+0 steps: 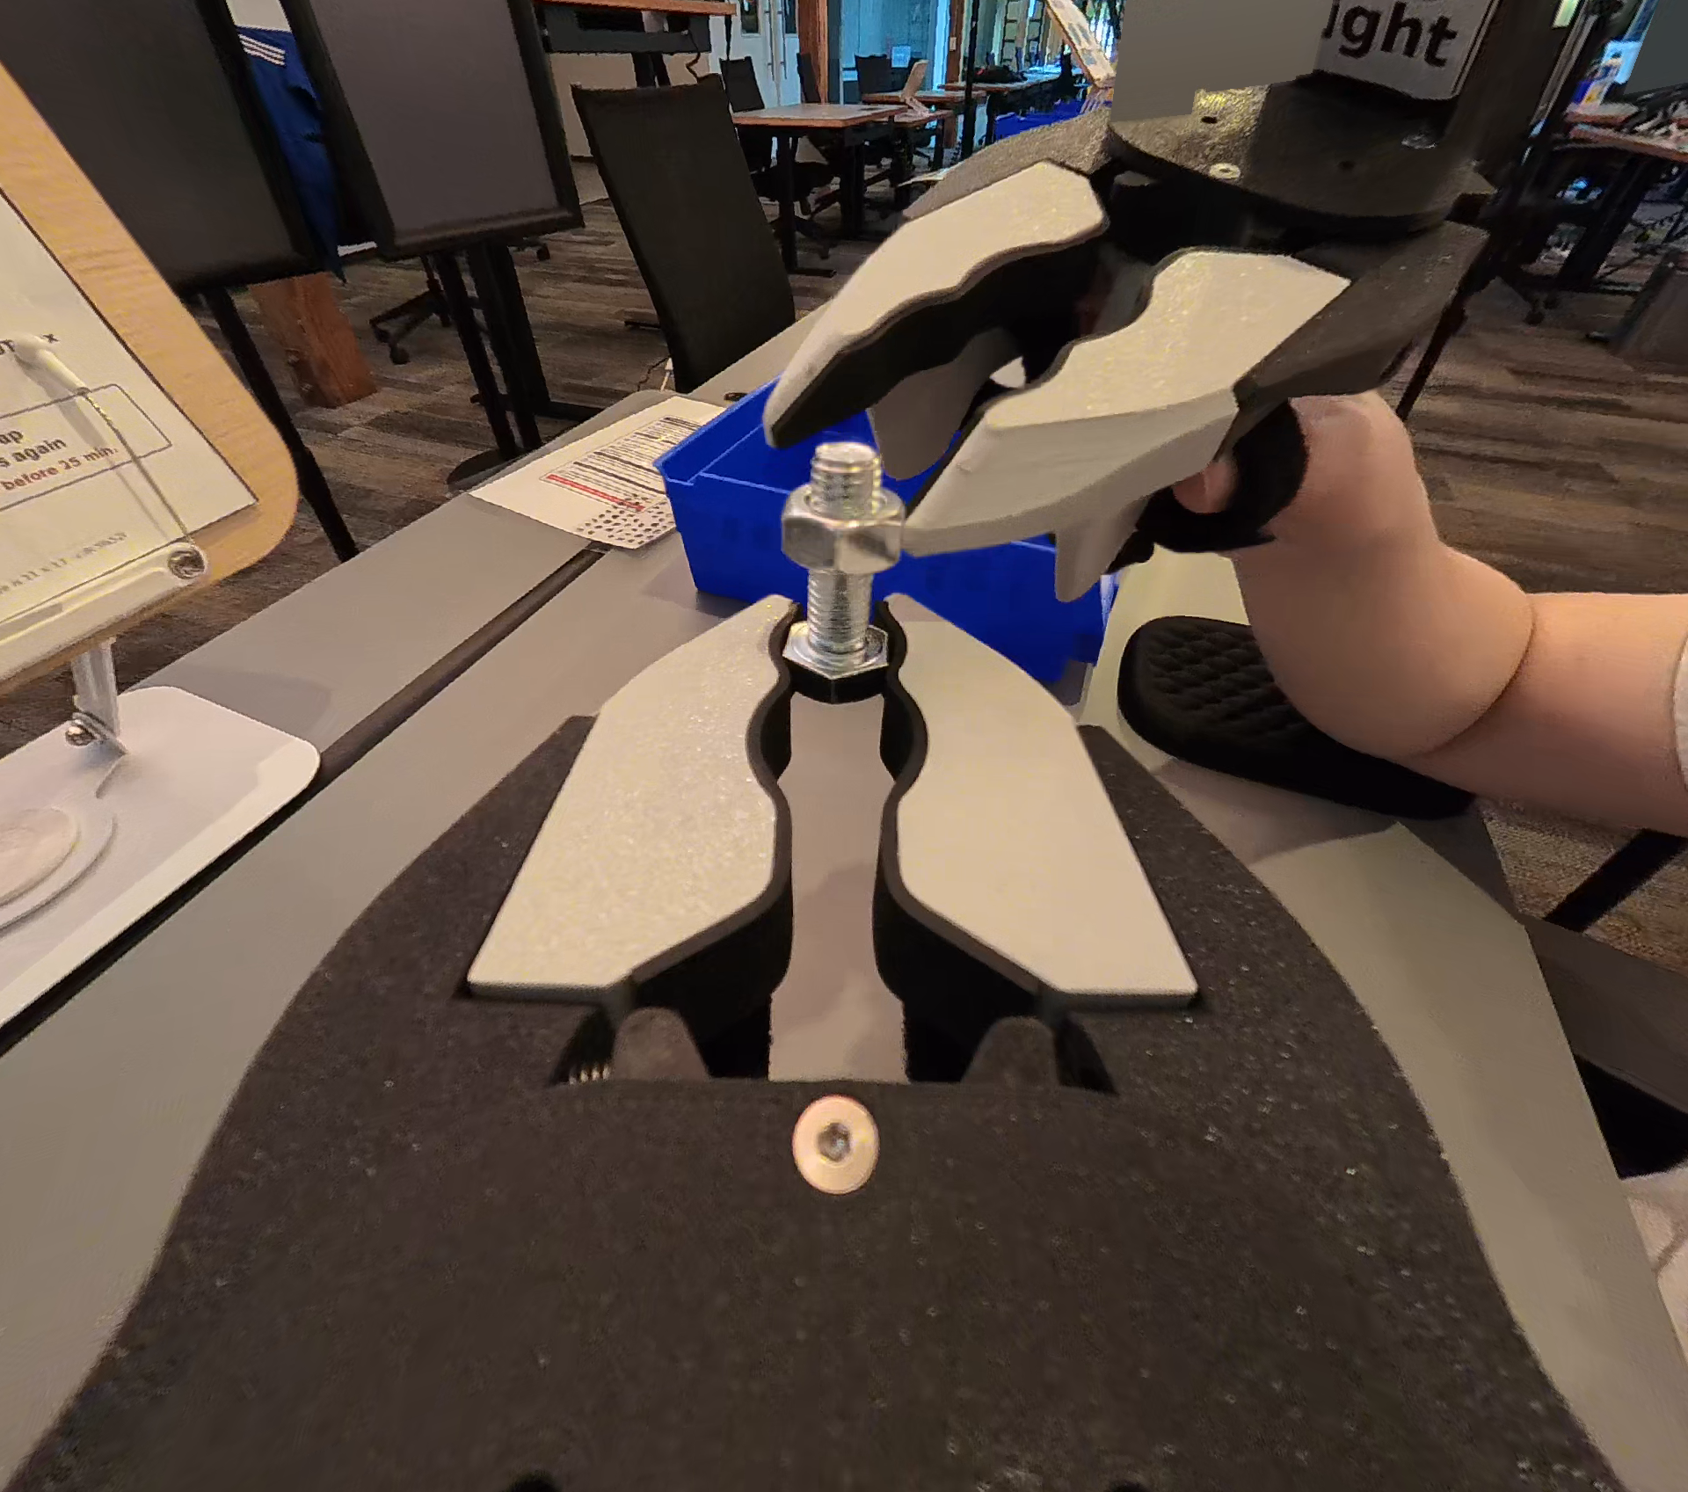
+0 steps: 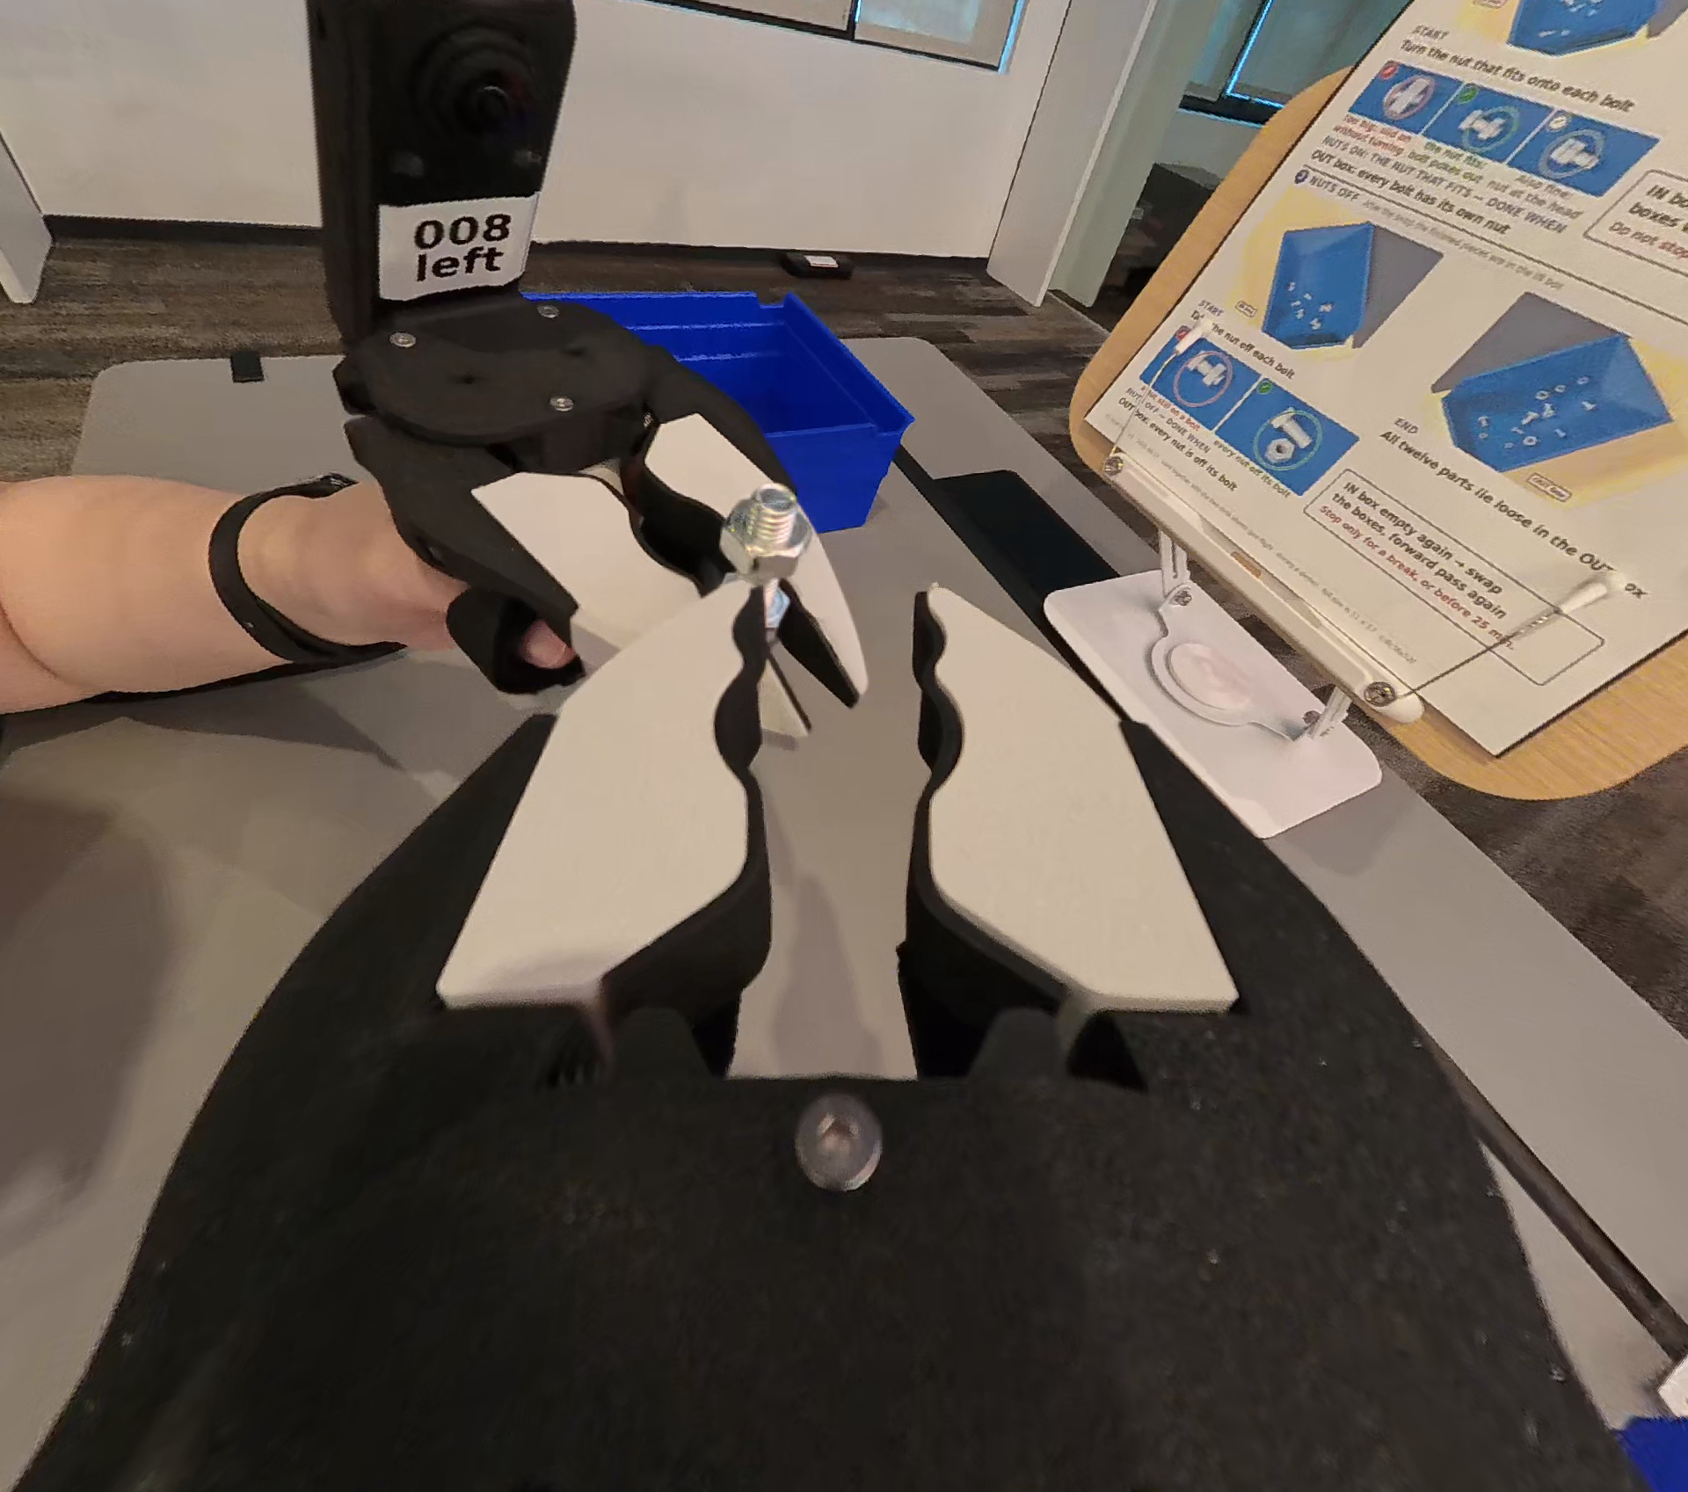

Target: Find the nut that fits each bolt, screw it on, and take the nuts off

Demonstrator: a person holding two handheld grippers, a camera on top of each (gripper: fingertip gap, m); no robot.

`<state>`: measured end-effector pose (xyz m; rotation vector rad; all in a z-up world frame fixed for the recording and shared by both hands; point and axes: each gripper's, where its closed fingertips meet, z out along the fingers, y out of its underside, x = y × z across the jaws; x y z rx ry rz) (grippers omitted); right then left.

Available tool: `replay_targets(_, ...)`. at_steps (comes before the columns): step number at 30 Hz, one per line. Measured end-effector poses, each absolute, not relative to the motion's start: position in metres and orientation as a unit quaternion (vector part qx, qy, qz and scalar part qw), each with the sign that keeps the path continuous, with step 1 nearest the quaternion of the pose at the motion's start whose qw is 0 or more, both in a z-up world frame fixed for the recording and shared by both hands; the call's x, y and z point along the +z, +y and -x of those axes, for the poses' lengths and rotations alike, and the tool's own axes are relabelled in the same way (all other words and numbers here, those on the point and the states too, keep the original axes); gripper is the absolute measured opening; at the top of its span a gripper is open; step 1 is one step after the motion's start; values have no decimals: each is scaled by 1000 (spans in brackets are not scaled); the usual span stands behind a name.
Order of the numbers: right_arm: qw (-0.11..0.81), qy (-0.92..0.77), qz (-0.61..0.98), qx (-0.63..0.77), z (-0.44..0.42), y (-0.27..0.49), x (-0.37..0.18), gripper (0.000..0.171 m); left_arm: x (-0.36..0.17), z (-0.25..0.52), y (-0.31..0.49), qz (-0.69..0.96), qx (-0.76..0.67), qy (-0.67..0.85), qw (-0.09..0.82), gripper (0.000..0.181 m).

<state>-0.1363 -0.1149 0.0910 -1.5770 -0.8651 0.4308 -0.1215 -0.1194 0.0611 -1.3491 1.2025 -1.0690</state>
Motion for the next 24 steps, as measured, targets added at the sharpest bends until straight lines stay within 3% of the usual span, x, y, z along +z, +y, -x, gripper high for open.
replay_targets(24,608,-385,659,217,141,-119,96,31,59,118,-125,555,-447,503,489,14)
